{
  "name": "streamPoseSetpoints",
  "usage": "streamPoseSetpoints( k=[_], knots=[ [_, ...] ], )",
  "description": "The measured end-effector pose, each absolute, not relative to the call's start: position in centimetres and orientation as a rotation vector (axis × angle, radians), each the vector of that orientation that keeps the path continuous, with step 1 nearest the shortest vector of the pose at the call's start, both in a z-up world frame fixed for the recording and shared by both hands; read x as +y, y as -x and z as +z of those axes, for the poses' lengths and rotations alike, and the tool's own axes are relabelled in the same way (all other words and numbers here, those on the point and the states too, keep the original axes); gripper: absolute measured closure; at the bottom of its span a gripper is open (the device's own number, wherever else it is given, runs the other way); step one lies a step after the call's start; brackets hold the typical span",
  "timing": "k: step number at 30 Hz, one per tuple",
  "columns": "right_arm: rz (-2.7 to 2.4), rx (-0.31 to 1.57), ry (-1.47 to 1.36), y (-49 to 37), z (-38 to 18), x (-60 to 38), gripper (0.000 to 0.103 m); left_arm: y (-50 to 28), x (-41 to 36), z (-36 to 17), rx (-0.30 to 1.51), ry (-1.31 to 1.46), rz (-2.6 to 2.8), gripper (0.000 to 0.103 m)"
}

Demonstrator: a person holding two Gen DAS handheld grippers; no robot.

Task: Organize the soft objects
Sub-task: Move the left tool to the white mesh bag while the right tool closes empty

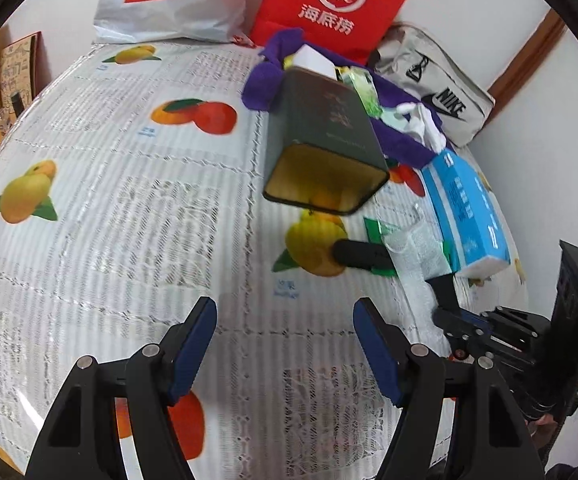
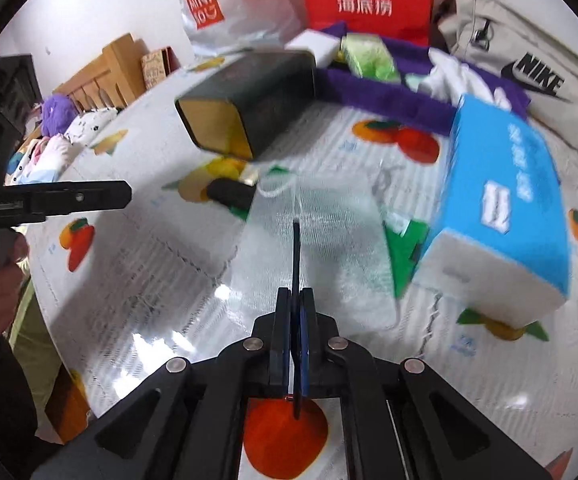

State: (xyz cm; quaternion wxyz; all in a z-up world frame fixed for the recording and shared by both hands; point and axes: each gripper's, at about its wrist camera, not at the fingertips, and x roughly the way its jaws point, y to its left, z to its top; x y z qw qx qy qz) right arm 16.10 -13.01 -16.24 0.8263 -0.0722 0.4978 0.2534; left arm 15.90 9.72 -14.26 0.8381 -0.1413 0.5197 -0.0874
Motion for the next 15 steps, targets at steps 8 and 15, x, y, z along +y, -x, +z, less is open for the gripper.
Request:
streamPoseSetpoints(
  k=[8, 15],
  knots=[
    [0.583, 0.996, 0.039, -15.6, -14.1, -14.6, 0.1, -15.8, 8.3, -14.3, 1.113, 0.276, -0.204, 0.034],
    [0.53, 0.943, 0.041, -14.7, -12.6, -17.3, 0.1, -15.8, 4.8, -14.2, 1.116, 0.23, -0.285, 0.034]
  ],
)
